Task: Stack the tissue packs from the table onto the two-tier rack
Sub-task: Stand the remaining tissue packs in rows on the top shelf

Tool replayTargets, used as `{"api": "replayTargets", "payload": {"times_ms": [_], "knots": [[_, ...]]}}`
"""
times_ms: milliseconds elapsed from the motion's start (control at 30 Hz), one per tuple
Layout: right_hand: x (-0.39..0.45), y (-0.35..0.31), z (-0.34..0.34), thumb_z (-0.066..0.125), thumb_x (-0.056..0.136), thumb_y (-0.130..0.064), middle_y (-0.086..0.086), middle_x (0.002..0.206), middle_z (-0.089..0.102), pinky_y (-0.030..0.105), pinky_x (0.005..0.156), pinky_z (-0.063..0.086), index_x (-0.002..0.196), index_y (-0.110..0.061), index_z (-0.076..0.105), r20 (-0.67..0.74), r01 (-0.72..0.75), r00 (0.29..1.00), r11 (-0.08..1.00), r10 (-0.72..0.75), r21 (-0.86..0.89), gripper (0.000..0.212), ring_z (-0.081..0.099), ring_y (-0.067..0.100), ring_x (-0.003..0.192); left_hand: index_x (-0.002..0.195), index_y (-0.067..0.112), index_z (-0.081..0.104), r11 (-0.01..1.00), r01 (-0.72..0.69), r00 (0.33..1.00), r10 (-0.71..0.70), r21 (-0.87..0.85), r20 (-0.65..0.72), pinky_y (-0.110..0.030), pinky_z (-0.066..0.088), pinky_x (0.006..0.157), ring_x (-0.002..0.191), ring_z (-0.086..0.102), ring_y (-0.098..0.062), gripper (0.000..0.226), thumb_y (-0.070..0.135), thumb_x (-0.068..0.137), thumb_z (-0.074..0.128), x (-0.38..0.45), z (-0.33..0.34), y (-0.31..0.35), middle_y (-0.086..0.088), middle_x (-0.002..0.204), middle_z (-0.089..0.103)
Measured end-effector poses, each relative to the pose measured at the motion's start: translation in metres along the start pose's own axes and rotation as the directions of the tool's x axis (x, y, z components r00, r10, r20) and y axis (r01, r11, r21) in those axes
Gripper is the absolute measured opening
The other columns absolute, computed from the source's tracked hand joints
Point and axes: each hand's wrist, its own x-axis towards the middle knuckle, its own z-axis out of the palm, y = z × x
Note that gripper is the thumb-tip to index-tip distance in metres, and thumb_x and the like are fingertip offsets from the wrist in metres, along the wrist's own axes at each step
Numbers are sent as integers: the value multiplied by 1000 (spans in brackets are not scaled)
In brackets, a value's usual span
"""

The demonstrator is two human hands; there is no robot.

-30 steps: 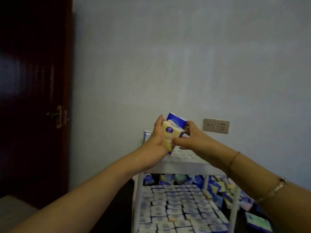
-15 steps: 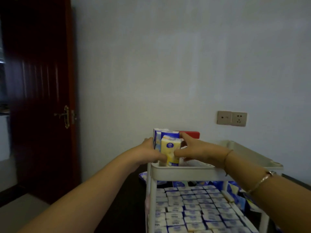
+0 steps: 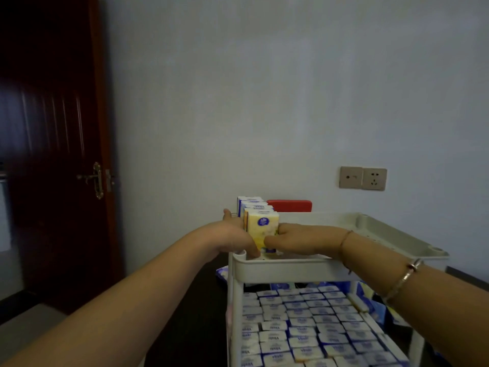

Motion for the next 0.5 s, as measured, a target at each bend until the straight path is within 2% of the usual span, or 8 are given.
{"api": "replayTargets", "payload": {"times_ms": [33, 67, 167, 233, 333, 400, 433, 500], "knots": [[1, -1, 1, 45, 70, -52, 2, 130, 55, 40, 108, 37, 129, -28, 50, 9, 5, 1000, 1000, -5, 4, 64, 52, 21, 117, 146, 18, 33, 1000, 5, 1000, -5, -1, -6, -39, 23, 116, 147, -10, -25, 70, 7, 84, 65, 0, 0, -1, -15, 159, -4], [2, 0, 2, 45, 76, -49, 1, 131, 55, 39, 109, 37, 131, -28, 48, 18, 15, 1000, 1000, -15, 11, 59, 52, 21, 118, 147, 18, 33, 1000, 13, 1000, -13, 1, -11, -38, 24, 116, 147, -7, -25, 71, 7, 84, 65, 0, 0, -2, -15, 159, -5], [0, -1, 3, 36, 99, -25, -2, 134, 50, 29, 109, 32, 139, -25, 40, 39, 34, 999, 999, -35, 29, 40, 48, 18, 120, 148, 20, 29, 999, 48, 999, -48, -22, -16, -40, 27, 115, 147, 6, -25, 78, 8, 82, 68, -1, -1, -3, -13, 159, -12], [-2, 2, 2, 32, 100, -27, -1, 137, 50, 32, 111, 31, 139, -25, 40, 56, 42, 998, 999, -42, 1, 40, 48, 18, 121, 148, 21, 29, 997, 65, 998, -66, -48, -16, -41, 32, 112, 144, 19, -25, 80, 8, 79, 68, -4, -1, -2, -11, 159, -11], [-4, 6, 0, 35, 98, -32, 2, 134, 53, 36, 110, 33, 135, -21, 45, 52, 33, 998, 998, -30, -58, 40, 50, 20, 119, 143, 17, 35, 990, 82, 996, -86, -117, -28, -34, 47, 99, 123, 48, -22, 76, 7, 77, 71, -8, -1, 0, -12, 157, 3], [-8, 6, -5, 40, 96, -37, 4, 142, 47, 36, 111, 32, 142, -16, 39, 0, 2, 1000, 996, -2, -89, 50, 47, 21, 125, 139, 13, 36, 983, 76, 994, -89, -169, -67, -27, 51, 84, 119, 50, -21, 71, 8, 78, 72, -13, -4, 4, -11, 152, 18], [-11, 6, -8, 42, 96, -39, 6, 147, 42, 35, 111, 31, 145, -14, 34, -54, -18, 998, 993, 12, -117, 56, 44, 21, 129, 139, 11, 35, 980, 68, 991, -88, -188, -101, -26, 49, 84, 121, 48, -21, 70, 10, 79, 72, -16, -5, 7, -11, 150, 24], [-22, 8, -15, 44, 96, -36, 7, 148, 39, 30, 107, 32, 146, -12, 32, -179, -49, 984, 987, 21, -152, 56, 42, 21, 130, 142, 9, 27, 983, 32, 977, -68, -181, -201, -30, 42, 95, 129, 40, -24, 73, 12, 83, 70, -27, -6, 18, -9, 150, 24]]}}
